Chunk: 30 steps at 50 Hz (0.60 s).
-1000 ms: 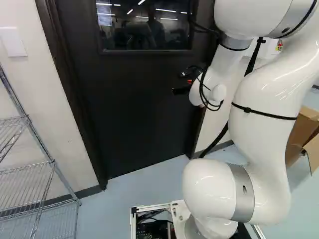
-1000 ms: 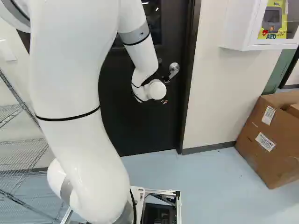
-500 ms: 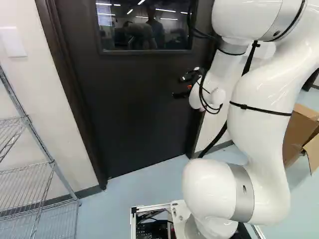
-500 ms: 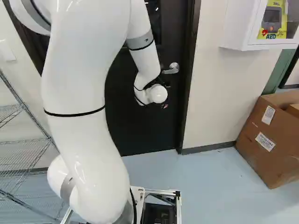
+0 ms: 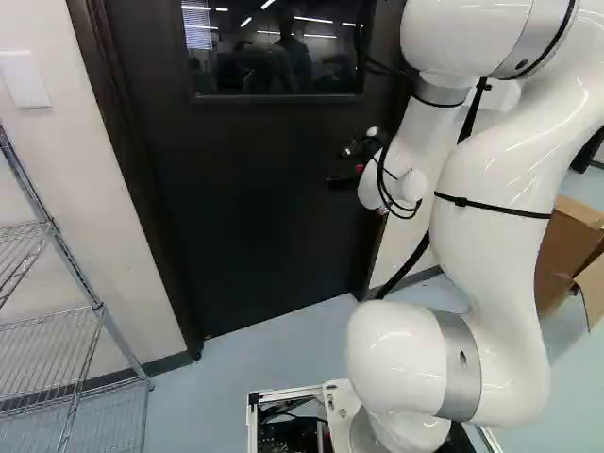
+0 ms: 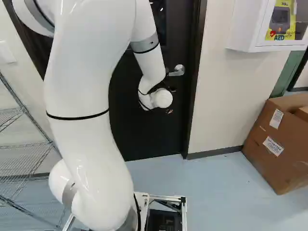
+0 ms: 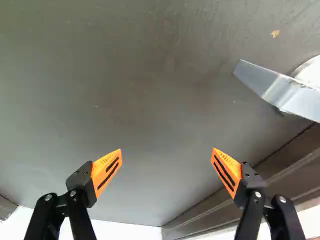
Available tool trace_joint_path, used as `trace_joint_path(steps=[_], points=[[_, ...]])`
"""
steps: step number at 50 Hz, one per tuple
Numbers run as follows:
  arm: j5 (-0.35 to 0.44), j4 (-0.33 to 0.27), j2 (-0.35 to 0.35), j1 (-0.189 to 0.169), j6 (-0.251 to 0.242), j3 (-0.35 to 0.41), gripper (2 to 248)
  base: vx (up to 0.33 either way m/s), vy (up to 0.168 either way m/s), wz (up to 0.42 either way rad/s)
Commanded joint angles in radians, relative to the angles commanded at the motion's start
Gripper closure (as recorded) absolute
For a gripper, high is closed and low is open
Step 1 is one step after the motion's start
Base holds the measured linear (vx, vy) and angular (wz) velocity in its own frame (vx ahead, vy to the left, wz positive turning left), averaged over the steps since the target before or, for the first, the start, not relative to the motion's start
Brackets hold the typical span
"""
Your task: Open the door and move inside
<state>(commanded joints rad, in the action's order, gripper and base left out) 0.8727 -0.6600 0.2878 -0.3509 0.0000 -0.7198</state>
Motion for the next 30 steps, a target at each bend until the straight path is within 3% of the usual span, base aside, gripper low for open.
trace_joint_path(steps=[30], points=[[0.0, 0.0, -0.095, -0.009, 0.0, 0.049, 3, 0.0, 0.0, 0.0]])
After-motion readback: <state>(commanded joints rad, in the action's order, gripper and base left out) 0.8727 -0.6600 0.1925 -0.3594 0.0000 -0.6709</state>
